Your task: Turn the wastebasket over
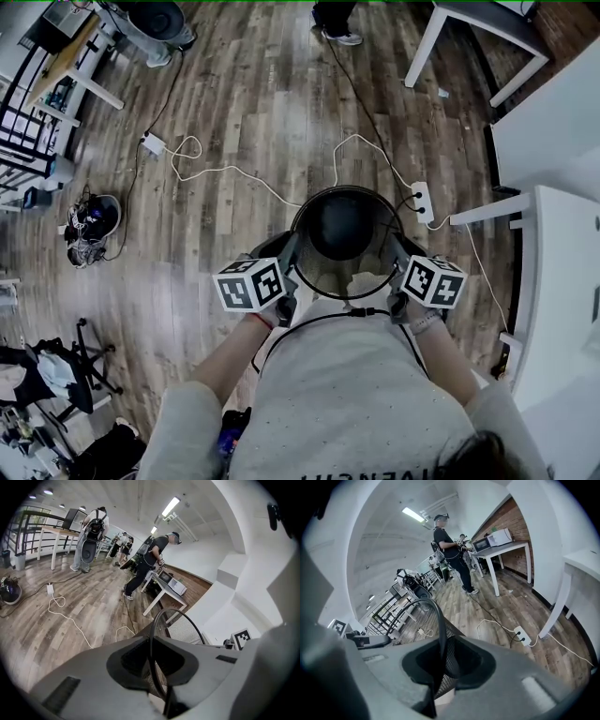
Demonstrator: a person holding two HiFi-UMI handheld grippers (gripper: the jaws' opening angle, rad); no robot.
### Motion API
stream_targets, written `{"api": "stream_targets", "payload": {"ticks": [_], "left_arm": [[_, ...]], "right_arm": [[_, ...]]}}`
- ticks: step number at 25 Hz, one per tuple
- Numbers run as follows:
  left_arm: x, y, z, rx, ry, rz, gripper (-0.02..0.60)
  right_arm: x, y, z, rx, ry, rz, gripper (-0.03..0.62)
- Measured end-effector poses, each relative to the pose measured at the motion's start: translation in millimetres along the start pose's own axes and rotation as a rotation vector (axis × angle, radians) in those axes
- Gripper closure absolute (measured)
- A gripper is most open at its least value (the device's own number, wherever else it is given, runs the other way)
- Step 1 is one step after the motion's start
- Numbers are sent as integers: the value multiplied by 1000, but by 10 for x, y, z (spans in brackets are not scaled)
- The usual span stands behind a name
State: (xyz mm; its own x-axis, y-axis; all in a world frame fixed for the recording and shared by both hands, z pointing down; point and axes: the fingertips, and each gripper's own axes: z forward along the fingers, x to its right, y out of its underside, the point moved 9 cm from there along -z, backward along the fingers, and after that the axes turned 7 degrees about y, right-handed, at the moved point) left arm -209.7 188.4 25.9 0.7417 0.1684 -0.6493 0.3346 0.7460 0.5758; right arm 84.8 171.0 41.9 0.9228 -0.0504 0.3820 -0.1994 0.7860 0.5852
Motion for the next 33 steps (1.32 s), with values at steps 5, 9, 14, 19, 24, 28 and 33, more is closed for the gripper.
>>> {"api": "stream_targets", "payload": {"ticks": [5, 9, 14, 19, 24, 28, 33], "left_arm": [[-39, 48, -60, 6, -10, -12, 548], [-49, 76, -82, 8, -9, -19, 548], [-59, 100, -79, 10, -8, -28, 548], [-53, 94, -83, 4, -8, -26, 548], [-43, 106, -54, -1, -9, -26, 548], [-15, 147, -11, -10, -10, -30, 548], [27, 203, 4, -24, -9, -34, 548]], "right_arm": [[-48, 66, -15, -8, 2, 0, 549], [-62, 81, -26, -10, 2, -6, 549], [-60, 101, -28, -12, 6, -3, 549], [-58, 112, -38, -18, 9, 5, 549], [-22, 123, -41, -16, 9, 12, 548], [40, 138, -56, -15, 13, 16, 548], [99, 175, -93, -22, 16, 23, 546]]}}
